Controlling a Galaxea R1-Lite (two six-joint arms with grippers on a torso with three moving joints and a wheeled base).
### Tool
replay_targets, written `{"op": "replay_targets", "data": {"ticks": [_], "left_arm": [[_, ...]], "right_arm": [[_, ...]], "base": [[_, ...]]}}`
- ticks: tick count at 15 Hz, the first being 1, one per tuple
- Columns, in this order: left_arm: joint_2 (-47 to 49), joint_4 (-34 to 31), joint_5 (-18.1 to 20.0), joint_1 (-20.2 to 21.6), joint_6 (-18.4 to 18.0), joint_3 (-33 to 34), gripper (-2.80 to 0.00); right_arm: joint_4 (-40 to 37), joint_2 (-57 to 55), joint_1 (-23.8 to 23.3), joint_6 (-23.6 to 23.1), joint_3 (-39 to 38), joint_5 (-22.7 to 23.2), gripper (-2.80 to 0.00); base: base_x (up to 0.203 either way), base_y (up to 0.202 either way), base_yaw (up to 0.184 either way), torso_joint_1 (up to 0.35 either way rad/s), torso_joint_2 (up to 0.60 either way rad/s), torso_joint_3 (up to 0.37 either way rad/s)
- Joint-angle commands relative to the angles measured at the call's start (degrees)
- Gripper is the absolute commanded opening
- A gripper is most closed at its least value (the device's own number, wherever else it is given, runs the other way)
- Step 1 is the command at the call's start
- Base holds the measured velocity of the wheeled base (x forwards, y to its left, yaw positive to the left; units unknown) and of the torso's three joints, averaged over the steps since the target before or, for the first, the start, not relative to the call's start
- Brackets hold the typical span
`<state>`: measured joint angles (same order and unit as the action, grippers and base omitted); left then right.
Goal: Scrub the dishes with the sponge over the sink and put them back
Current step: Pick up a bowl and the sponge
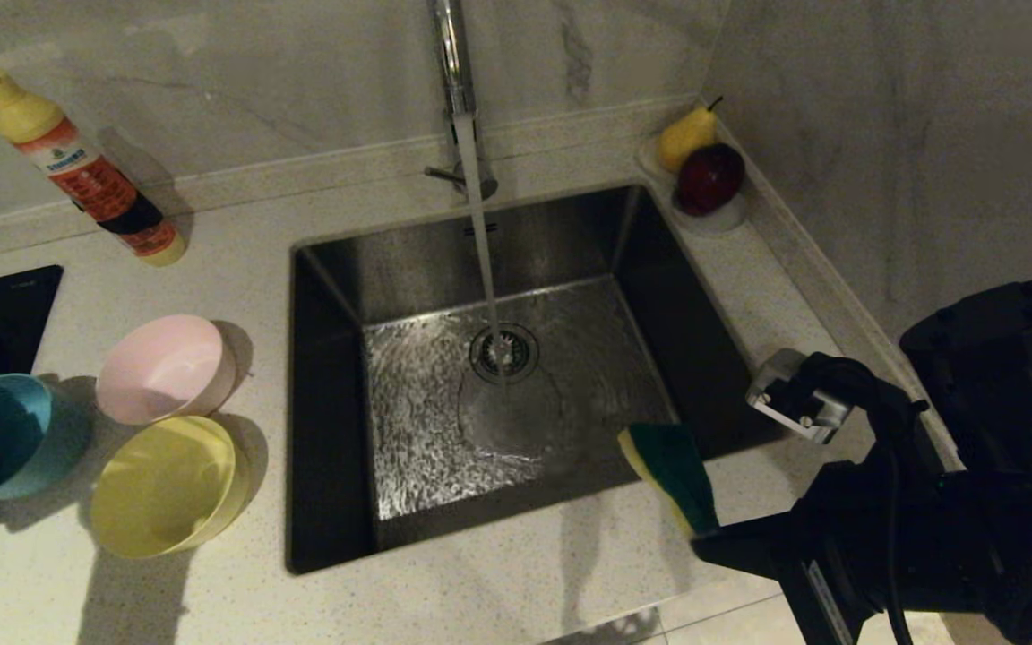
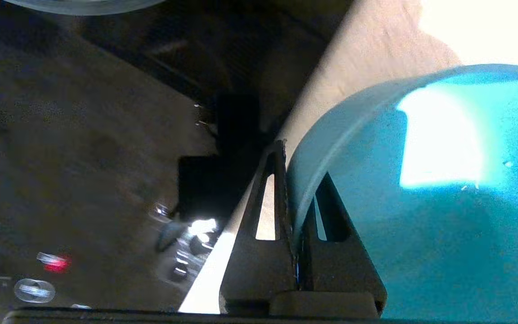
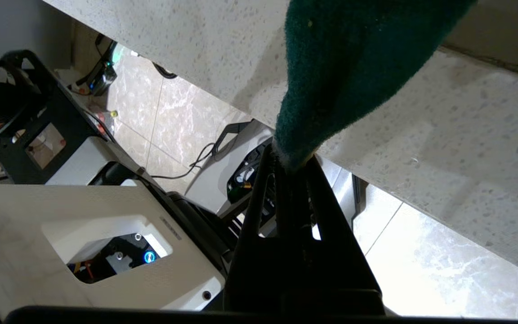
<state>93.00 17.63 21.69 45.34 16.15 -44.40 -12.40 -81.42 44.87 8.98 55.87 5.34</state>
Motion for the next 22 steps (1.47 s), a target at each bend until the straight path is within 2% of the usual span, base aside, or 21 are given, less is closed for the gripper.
{"op": "replay_targets", "data": {"ticks": [1, 3, 6, 8, 11, 12, 15, 17, 19, 22], "left_arm": [[0.31, -0.06, 0.04, 2.62, -0.49, -2.02, -2.80], [0.80, -0.17, 0.20, 4.97, -1.02, -4.56, -2.80], [-2.54, -2.18, 0.44, 5.96, 0.54, -7.64, -2.80], [-7.46, -7.89, 1.46, 5.81, 1.99, -10.38, -2.80], [-15.69, -18.61, 5.08, 3.16, 7.34, -18.53, -2.80], [-18.22, -22.15, 5.44, 0.81, 8.11, -20.32, -2.80], [-21.63, -29.69, 3.71, -10.78, 8.86, -23.43, -2.80], [-21.24, -30.98, -2.98, -20.14, 9.40, -21.90, -2.80], [-20.09, -28.74, -10.12, -26.35, 9.91, -19.65, -2.80], [-19.36, -24.21, -17.03, -38.50, 10.57, -17.58, -2.80]], "right_arm": [[-0.08, -0.41, 0.04, 0.40, -0.06, 0.11, -2.80], [-0.08, -0.92, 0.04, 1.98, 0.03, 0.20, -2.80], [0.00, -1.11, 0.04, 2.18, -0.06, 0.20, -2.80], [-0.06, -0.72, 0.04, 2.18, -0.06, 0.20, -2.80], [-0.08, -0.05, 0.04, 2.35, 0.03, 0.11, -2.80], [-0.08, -0.07, 0.04, 2.65, 0.20, 0.11, -2.80], [3.01, -0.21, 0.04, 3.96, -0.76, 0.03, -2.80], [4.92, 0.98, 0.16, 4.36, -2.73, 0.00, -2.80], [5.20, 1.92, 0.23, 4.47, -3.01, 0.02, -2.80], [5.19, 3.55, 0.21, 4.64, -4.10, 0.11, -2.80]], "base": [[0.000, 0.000, 0.000, 0.000, 0.00, 0.000], [0.000, 0.000, 0.000, 0.000, 0.00, 0.000], [0.000, 0.000, 0.000, 0.000, 0.00, 0.000], [0.000, 0.000, 0.000, 0.000, 0.00, 0.000], [0.000, 0.000, 0.000, 0.000, 0.00, 0.000], [0.000, 0.000, 0.000, 0.000, 0.00, 0.000], [0.000, 0.000, 0.000, 0.000, 0.00, 0.000], [0.000, 0.000, 0.000, 0.000, 0.00, 0.000], [0.000, 0.000, 0.000, 0.000, 0.00, 0.000], [0.000, 0.000, 0.000, 0.000, 0.00, 0.000]]}}
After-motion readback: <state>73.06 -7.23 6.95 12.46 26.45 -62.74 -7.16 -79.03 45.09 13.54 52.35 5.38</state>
